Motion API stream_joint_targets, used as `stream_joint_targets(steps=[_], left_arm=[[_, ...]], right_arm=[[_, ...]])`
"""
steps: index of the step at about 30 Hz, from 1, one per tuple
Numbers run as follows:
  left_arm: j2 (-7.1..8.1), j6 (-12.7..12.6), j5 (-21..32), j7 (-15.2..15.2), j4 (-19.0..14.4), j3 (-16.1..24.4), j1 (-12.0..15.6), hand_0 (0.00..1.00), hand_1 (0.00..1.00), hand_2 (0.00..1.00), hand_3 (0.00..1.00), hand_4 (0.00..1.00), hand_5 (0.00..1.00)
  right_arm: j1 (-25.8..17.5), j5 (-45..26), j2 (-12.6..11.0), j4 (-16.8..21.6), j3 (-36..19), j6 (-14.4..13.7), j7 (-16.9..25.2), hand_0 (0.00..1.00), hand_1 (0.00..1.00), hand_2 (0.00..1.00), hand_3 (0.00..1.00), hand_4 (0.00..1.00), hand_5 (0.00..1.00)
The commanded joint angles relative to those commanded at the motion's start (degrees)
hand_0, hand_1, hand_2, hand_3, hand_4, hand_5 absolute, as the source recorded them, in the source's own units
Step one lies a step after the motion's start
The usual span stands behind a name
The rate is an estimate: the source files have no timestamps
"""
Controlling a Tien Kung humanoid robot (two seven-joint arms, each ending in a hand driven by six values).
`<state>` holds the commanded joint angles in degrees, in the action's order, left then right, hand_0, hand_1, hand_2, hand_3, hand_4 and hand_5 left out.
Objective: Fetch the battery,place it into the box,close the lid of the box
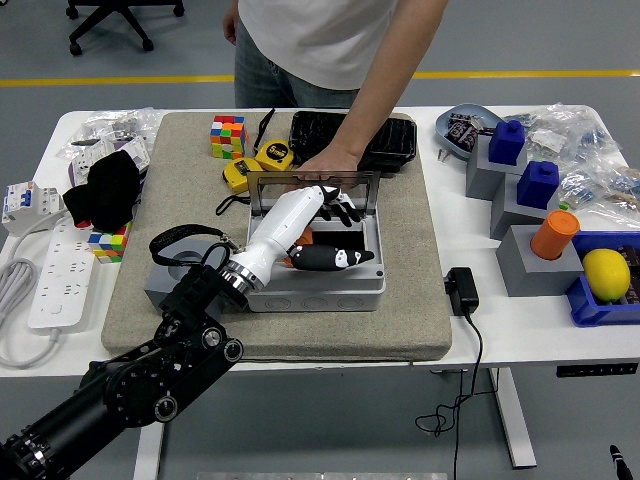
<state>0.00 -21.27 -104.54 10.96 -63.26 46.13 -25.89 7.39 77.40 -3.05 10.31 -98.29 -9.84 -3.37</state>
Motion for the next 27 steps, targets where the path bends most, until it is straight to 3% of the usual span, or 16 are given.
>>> stream_joint_targets(steps=[4, 5, 10, 11, 16, 17, 23, 24, 27], left_arm=[[0.32, 1.39, -0.16, -0.41, -1.44, 0.16, 0.23, 0.413, 0.512, 0.472, 0.472, 0.998, 0.354], [0.46, 1.74, 0.17, -0.21, -1.74, 0.17, 0.35, 0.448, 0.523, 0.492, 0.491, 0.998, 0.618], [1.20, 2.83, 5.47, 2.66, -3.54, 0.25, 1.32, 0.448, 0.523, 0.492, 0.491, 0.998, 0.618], [1.36, 2.92, 6.58, 3.21, -4.07, 0.33, 1.53, 0.483, 0.549, 0.521, 0.513, 0.998, 0.998], [2.08, 3.83, 11.30, 4.77, -6.56, 0.95, 2.22, 0.483, 0.549, 0.521, 0.513, 0.998, 0.998], [2.17, 4.02, 12.04, 4.93, -6.96, 1.21, 2.37, 0.578, 0.632, 0.576, 0.567, 0.998, 0.998], [2.39, 4.59, 14.68, 5.59, -9.08, 3.42, 3.41, 0.578, 0.632, 0.576, 0.567, 0.998, 0.998], [2.41, 4.59, 15.03, 5.69, -9.38, 3.79, 3.55, 0.739, 0.783, 0.715, 0.670, 0.998, 0.998], [2.46, 4.50, 15.40, 5.69, -10.06, 4.75, 3.89, 0.739, 0.783, 0.715, 0.670, 0.998, 0.998]], right_arm=[[-0.01, -0.05, 0.02, 0.00, 0.00, -0.01, 0.00, 0.810, 0.514, 0.575, 0.933, 0.998, 0.998], [-0.01, -0.08, 0.03, 0.00, 0.00, -0.02, 0.01, 0.810, 0.513, 0.575, 0.933, 0.998, 0.998], [-0.07, -0.09, 0.10, 0.00, -0.02, 0.00, 0.06, 0.810, 0.513, 0.575, 0.933, 0.998, 0.998], [-0.10, -0.04, 0.10, 0.00, -0.03, 0.01, 0.04, 0.810, 0.513, 0.575, 0.933, 0.998, 0.998], [-0.16, 0.08, 0.07, 0.00, -0.12, -0.02, -0.05, 0.810, 0.513, 0.575, 0.933, 0.998, 0.998], [-0.16, 0.08, 0.06, 0.00, -0.13, -0.02, -0.04, 0.809, 0.513, 0.575, 0.933, 0.998, 0.998], [-0.21, 0.13, 0.05, 0.00, -0.09, -0.02, -0.06, 0.809, 0.513, 0.575, 0.933, 0.998, 0.998], [-0.25, 0.16, 0.06, 0.00, -0.10, -0.01, -0.08, 0.811, 0.514, 0.575, 0.933, 0.998, 0.998], [-0.31, 0.18, 0.07, 0.00, -0.09, -0.01, -0.11, 0.811, 0.514, 0.575, 0.933, 0.998, 0.998]])
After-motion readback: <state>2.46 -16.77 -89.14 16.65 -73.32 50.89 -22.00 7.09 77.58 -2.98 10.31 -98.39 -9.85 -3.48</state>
